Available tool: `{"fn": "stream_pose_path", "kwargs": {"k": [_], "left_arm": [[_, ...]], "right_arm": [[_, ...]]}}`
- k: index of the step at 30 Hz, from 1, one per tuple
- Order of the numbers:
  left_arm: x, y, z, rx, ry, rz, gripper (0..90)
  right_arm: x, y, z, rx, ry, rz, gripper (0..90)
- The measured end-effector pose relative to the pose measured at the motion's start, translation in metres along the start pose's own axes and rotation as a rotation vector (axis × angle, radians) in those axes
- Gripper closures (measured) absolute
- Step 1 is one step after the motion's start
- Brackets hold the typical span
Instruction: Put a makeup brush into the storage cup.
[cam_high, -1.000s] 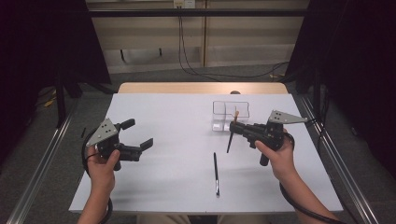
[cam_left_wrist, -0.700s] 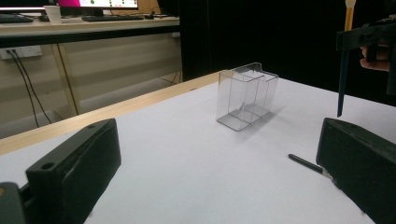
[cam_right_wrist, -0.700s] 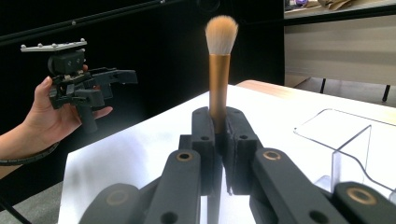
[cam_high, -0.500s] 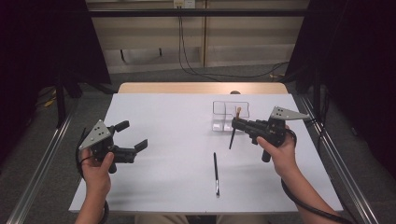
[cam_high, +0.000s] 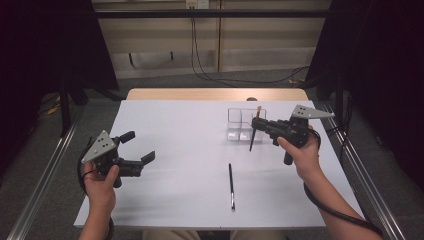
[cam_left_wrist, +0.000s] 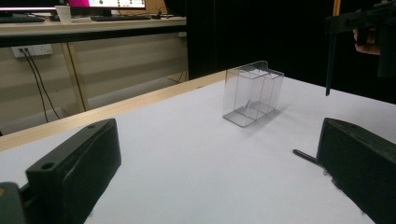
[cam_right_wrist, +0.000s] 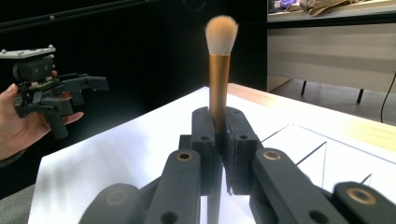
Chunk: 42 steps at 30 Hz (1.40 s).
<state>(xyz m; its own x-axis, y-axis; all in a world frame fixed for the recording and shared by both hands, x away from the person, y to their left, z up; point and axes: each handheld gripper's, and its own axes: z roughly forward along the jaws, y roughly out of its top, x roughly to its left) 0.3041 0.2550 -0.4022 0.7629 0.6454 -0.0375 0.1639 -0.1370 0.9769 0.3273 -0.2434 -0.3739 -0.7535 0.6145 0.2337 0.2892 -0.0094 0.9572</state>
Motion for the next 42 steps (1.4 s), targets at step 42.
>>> {"fn": "stream_pose_path", "kwargs": {"k": [42], "left_arm": [[-0.002,0.001,0.001,0.002,0.0,0.007,0.0]], "right_arm": [[-0.047,0.04,0.001,-0.04,-0.211,-0.047,83.9]]}}
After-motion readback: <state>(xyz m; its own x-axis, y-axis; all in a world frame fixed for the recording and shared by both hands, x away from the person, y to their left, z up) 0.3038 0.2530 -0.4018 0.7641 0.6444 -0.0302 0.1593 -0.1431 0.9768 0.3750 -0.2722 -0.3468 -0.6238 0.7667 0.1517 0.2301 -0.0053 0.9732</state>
